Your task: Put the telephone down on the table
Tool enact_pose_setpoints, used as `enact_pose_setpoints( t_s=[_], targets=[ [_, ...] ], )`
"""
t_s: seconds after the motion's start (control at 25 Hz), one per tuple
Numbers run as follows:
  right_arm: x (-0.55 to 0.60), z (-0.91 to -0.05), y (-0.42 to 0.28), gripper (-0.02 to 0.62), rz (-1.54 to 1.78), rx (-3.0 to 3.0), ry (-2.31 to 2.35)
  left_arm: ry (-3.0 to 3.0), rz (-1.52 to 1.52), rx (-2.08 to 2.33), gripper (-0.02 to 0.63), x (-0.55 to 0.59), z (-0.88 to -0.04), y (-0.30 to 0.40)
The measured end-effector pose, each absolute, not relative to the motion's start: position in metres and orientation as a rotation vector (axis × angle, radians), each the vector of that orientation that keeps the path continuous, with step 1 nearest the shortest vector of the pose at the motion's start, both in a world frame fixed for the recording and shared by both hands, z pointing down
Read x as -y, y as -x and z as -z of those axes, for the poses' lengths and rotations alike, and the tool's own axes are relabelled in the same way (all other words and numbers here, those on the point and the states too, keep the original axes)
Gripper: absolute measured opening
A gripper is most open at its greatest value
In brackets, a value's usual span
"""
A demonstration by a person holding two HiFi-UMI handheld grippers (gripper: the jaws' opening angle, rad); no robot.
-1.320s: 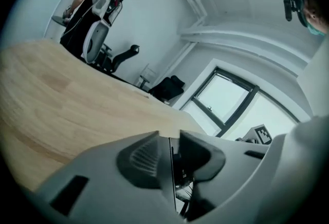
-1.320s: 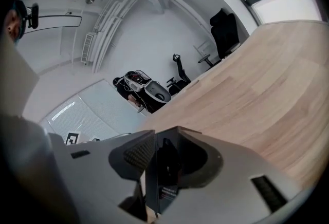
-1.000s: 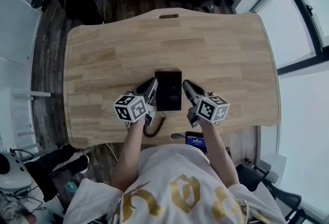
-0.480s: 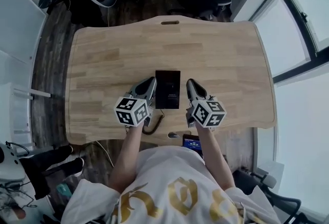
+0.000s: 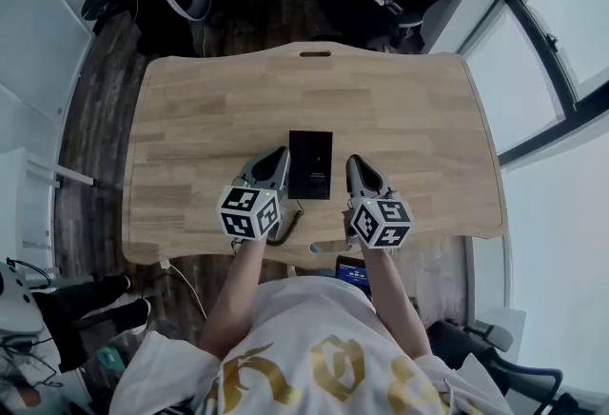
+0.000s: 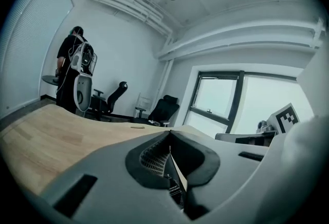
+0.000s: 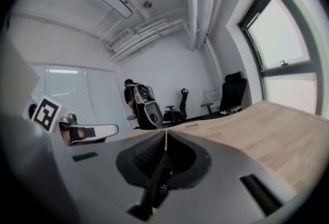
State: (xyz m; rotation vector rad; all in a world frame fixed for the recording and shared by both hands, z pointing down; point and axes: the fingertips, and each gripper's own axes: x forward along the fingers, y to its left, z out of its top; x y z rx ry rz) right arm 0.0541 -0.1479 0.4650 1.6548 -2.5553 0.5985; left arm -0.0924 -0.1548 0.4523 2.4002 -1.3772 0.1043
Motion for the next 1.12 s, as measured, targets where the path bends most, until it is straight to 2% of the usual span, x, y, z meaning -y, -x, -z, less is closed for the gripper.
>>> enact_pose_setpoints(
  t_s=[0.56, 1.12],
  targets=[
    [0.124, -0.442, -0.039, 0.012, -0.449, 2.552, -1.589, -2.447, -0.011, 1.348, 0.009, 0.14, -0.423, 0.09],
    [0.106, -0.438, -0.054, 0.012, -0.459, 2.535, -1.641, -2.497, -0.053, 1.326, 0.009, 0.13, -0.42, 0.078]
  ],
)
